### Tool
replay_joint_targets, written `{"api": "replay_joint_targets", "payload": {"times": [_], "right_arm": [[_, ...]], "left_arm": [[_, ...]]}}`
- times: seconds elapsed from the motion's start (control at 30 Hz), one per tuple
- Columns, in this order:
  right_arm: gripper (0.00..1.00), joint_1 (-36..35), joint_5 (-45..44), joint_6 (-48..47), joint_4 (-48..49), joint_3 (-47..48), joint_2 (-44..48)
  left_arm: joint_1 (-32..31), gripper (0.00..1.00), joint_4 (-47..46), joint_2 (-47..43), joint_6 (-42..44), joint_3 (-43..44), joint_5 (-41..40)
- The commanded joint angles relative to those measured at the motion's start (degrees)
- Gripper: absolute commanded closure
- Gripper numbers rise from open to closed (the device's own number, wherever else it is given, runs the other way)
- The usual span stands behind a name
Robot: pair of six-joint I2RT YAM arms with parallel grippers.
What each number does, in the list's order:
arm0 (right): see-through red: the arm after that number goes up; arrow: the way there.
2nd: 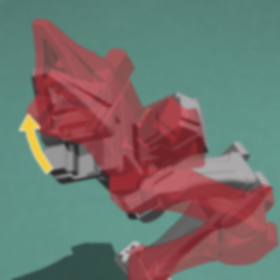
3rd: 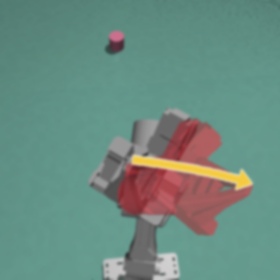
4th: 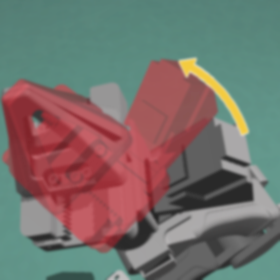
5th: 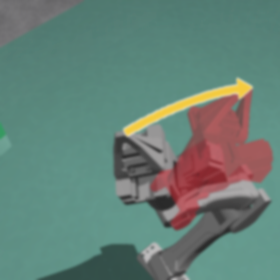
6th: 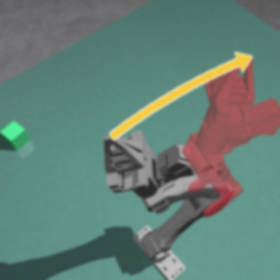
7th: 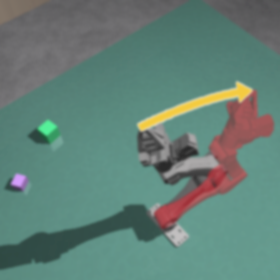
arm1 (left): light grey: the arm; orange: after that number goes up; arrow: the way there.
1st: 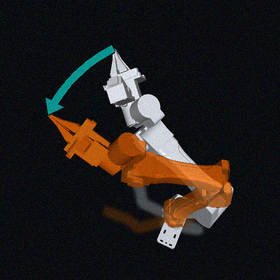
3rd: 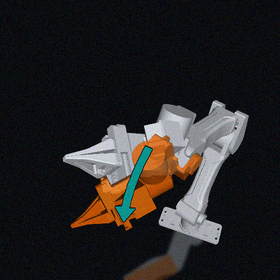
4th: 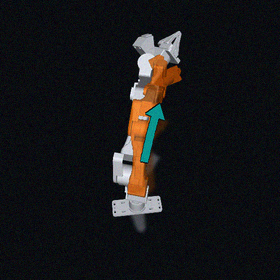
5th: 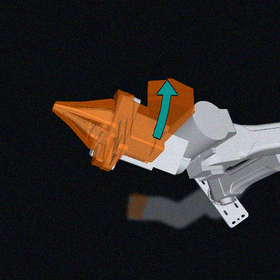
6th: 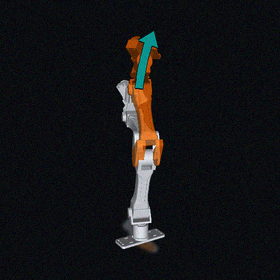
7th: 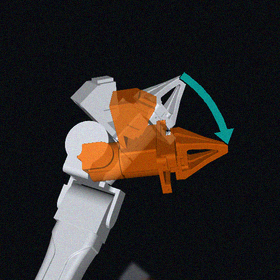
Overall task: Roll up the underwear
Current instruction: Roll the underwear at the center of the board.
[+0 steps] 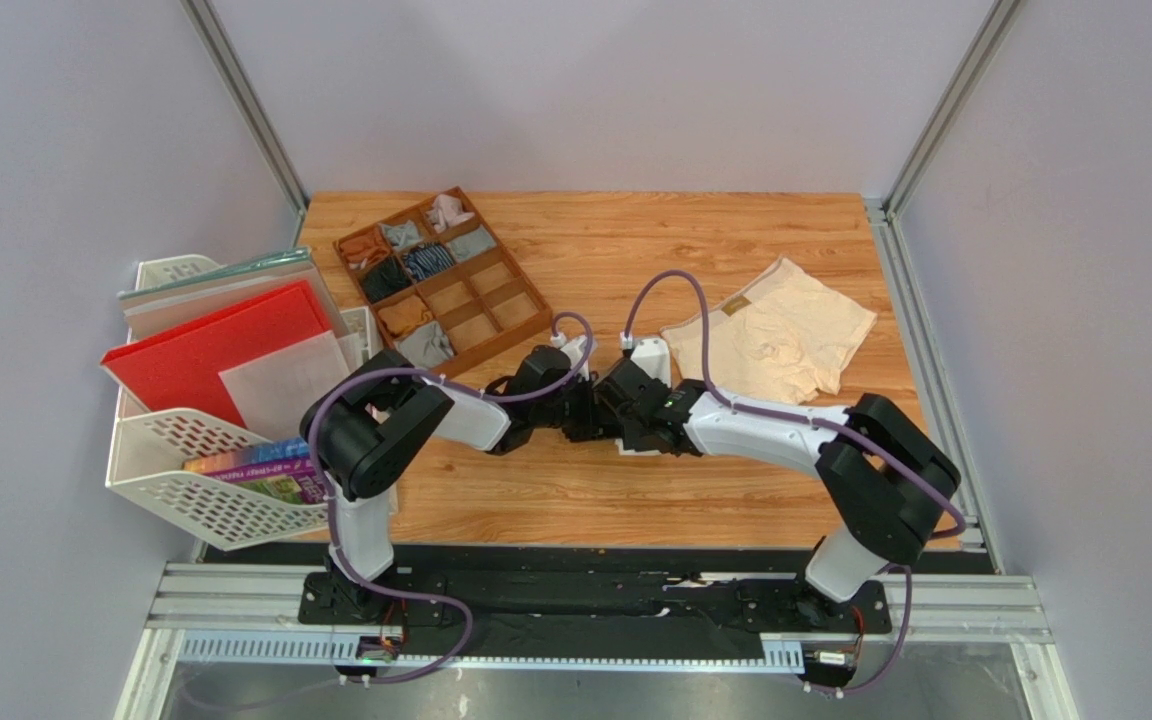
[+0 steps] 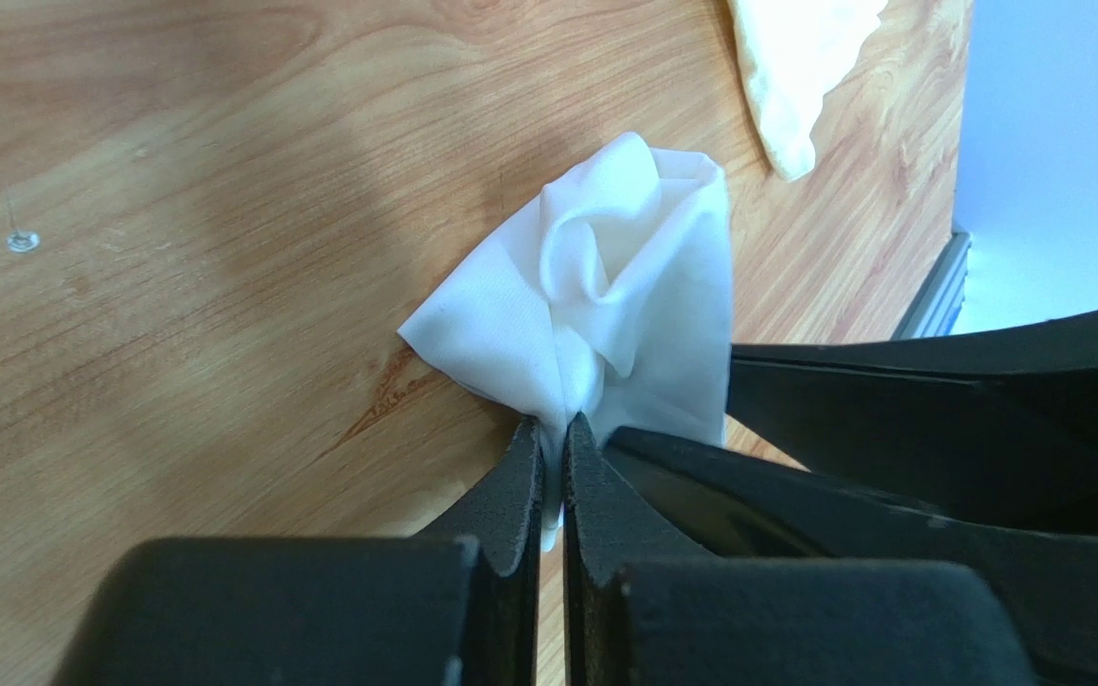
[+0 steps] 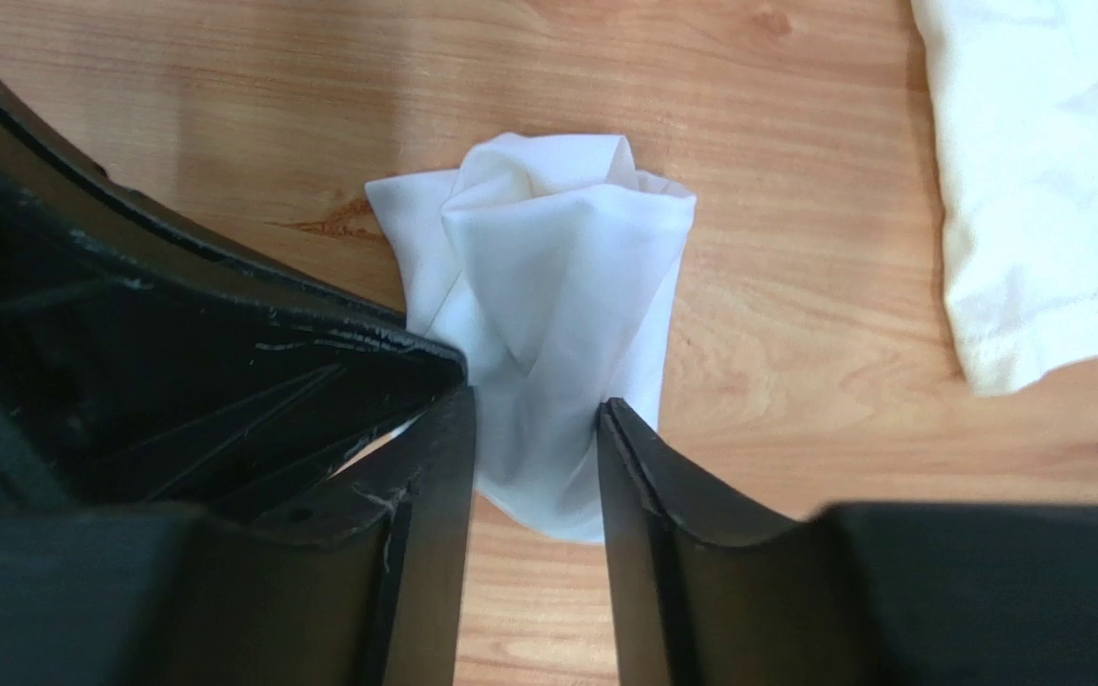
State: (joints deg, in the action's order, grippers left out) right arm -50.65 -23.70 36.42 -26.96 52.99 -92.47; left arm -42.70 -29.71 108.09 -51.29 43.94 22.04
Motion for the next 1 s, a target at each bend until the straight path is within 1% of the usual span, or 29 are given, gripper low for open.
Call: {"api": "replay_joint_targets", "payload": {"times": [0.0, 0.07, 0.1, 0.17, 0.23, 0.33, 0.57, 0.67, 0.83, 0.97], "right_arm": [[0.54, 1.3, 1.3, 0.9, 1.0, -2.0, 8.1], [0.53, 3.9, 2.6, 0.9, 1.3, -3.6, 12.2], [0.53, 5.9, 3.2, 1.0, 1.6, -4.2, 13.4], [0.56, 7.6, 5.1, 0.1, 3.2, -5.4, 15.2], [0.59, 9.3, 6.4, -0.6, 3.6, -6.1, 15.4], [0.62, 10.7, 7.0, -0.1, 3.8, -6.7, 12.8], [0.63, 11.6, 8.4, 0.7, 8.2, -8.4, 8.4], [0.63, 11.6, 10.4, 0.1, 10.0, -8.5, 7.2], [0.63, 11.4, 13.9, 0.3, 14.3, -9.9, 8.3], [0.63, 11.4, 14.9, 0.1, 15.4, -10.3, 9.1]], "left_arm": [[-0.7, 1.00, 6.4, 1.8, 3.0, 0.2, -3.3], [-0.7, 1.00, 7.1, 1.7, 3.5, 0.5, -3.6], [-0.7, 1.00, 7.3, 1.8, 3.5, 0.6, -3.6], [-0.7, 1.00, 7.5, 2.0, 3.7, 0.8, -3.5], [-0.8, 1.00, 7.5, 2.2, 3.7, 1.0, -3.3], [-0.7, 1.00, 7.7, 2.4, 3.7, 1.1, -3.5], [-0.7, 1.00, 9.1, 2.4, 4.7, 1.9, -3.3], [-0.7, 1.00, 10.0, 2.3, 5.3, 2.8, -3.3], [-0.7, 1.00, 11.4, 2.6, 6.4, 3.7, -3.2], [-0.7, 1.00, 12.0, 2.6, 6.9, 4.0, -3.1]]}}
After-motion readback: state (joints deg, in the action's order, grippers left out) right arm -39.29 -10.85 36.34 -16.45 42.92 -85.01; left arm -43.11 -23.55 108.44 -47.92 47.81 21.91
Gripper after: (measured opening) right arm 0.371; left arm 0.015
